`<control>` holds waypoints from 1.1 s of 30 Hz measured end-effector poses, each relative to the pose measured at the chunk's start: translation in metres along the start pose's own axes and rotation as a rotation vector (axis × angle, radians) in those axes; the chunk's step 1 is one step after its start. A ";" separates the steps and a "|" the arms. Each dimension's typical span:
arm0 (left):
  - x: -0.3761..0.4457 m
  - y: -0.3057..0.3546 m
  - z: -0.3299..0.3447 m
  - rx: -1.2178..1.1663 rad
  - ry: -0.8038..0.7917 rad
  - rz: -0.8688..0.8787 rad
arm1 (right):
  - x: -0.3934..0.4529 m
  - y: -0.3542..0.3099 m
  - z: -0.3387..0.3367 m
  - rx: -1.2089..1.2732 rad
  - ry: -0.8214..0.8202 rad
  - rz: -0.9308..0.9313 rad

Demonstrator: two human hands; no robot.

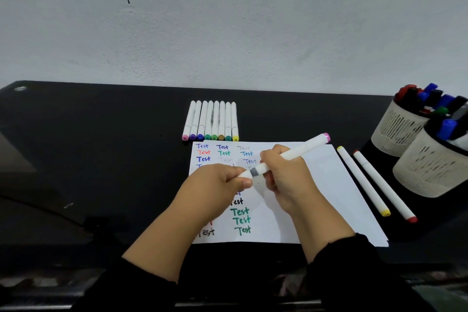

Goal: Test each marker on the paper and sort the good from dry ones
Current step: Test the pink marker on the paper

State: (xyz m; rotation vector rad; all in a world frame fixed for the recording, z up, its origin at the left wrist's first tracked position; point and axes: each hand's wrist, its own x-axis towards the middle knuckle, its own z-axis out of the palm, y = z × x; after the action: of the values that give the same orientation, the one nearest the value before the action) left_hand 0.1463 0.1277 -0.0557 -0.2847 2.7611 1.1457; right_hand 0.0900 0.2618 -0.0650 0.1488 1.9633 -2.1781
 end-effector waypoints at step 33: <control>0.017 -0.017 0.010 0.034 0.204 0.011 | 0.013 0.023 -0.017 -0.589 0.055 -0.263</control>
State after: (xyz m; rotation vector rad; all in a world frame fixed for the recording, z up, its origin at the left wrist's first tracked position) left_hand 0.1344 0.1212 -0.0772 -0.4047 2.9575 1.1298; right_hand 0.0818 0.2753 -0.0920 -0.1512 2.6834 -1.6327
